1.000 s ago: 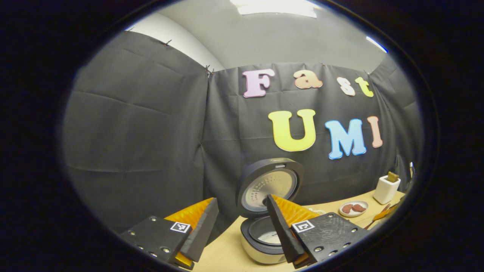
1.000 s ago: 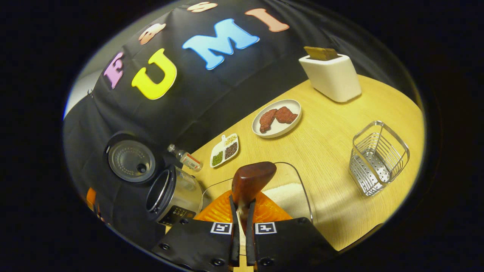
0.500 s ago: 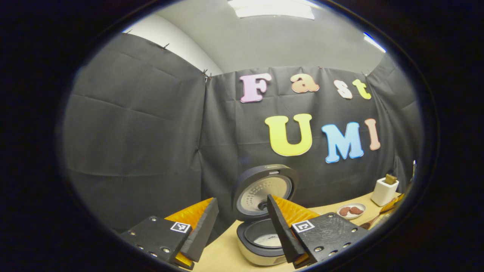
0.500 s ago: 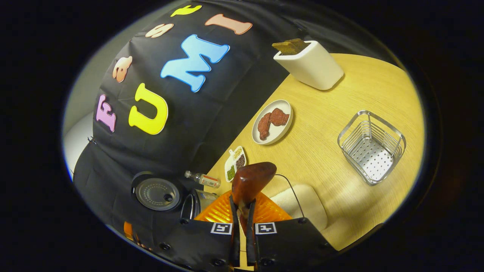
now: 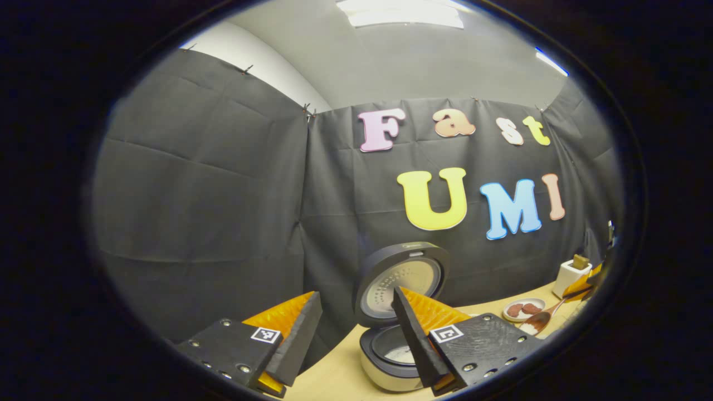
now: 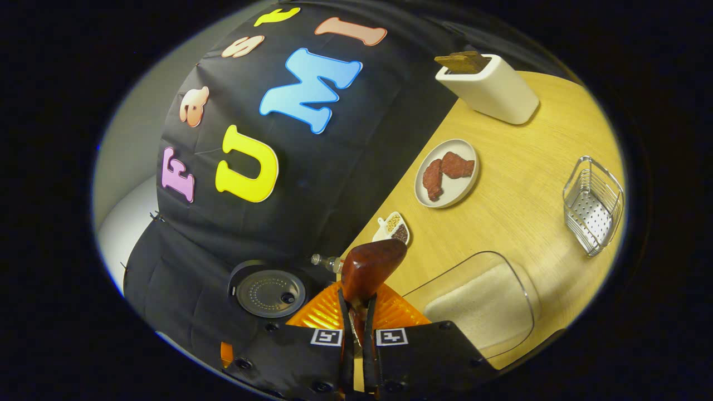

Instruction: Close the left gripper, press the button to open the rice cooker; take a wooden spoon from the chopstick holder with the right hand, scoop a spoonful of rice and pour it into the rice cooker, then put the wooden spoon back into the chopstick holder.

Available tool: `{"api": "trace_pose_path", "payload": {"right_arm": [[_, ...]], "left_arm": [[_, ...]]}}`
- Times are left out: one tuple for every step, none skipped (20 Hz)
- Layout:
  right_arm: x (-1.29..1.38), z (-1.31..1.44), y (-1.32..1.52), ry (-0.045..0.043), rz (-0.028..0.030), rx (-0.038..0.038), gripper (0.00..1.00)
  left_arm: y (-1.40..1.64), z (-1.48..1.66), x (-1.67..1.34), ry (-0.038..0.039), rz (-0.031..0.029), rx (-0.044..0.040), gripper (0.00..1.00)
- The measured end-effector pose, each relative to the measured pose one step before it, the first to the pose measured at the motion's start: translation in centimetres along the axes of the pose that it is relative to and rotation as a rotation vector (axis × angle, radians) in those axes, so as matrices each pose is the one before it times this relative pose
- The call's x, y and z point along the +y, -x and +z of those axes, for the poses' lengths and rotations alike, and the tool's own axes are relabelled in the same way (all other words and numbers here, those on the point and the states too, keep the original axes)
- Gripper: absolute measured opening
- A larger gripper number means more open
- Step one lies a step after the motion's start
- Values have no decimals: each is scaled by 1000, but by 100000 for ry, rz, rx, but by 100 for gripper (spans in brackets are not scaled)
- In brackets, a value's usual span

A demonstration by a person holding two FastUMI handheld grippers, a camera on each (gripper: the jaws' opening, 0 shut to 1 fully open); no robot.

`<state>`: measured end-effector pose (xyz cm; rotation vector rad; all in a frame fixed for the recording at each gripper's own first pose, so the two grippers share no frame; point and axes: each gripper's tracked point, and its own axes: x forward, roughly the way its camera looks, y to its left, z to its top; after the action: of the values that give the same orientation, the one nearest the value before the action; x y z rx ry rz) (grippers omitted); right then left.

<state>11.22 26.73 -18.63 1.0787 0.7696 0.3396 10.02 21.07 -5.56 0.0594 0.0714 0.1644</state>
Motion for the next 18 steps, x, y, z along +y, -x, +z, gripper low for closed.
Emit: {"api": "trace_pose_path", "payload": {"right_arm": [[924,-302,-622,496,1320,558,8],[919,-412,-607,497,1383,682,8],[907,-382,-647,457,1217,496,8],[743,-439,-852,565,1222,816,8],[819,-434,-783,588,1189,852,7],[837,-520,-764,622,1162,917,7],[754,-560,-801,723,1158,1080,7],[770,-611,-792,728,1027,957,7],[606,-573,-875,797,899,1097,7],[490,-771,-951,862,881,1048,8],[496,-634,-915,957,743,884,4],[613,-661,-902,1279,693,1154,4],[489,-642,-974,1514,611,1146,5],[393,-602,-821,1906,511,1060,8],[336,-522,-814,1910,319,978,8],[381,-664,-903,1872,224,1074,8],[241,-684,-798,1851,347,1076,8],[327,-676,-661,1966,162,994,8]], "left_arm": [[-119,-169,436,220,449,12,82],[-129,-54,661,227,385,17,81],[-57,-124,755,-27,643,8,81],[81,-167,229,-226,708,102,81],[22,-179,603,-175,814,35,81],[-251,-300,1089,-58,911,40,82],[70,-156,723,18,717,137,81],[-75,-165,700,94,981,322,81],[150,-249,730,189,915,464,81],[162,-145,647,182,892,317,81],[64,-234,617,68,970,182,81],[26,-104,644,-137,1051,207,81],[174,-207,761,-209,1176,323,81],[88,-141,618,-72,1219,389,81],[206,-129,704,10,1184,304,81],[180,-174,733,17,1367,368,82],[85,-193,693,45,1375,317,81],[129,-123,618,89,1326,346,81]]}}
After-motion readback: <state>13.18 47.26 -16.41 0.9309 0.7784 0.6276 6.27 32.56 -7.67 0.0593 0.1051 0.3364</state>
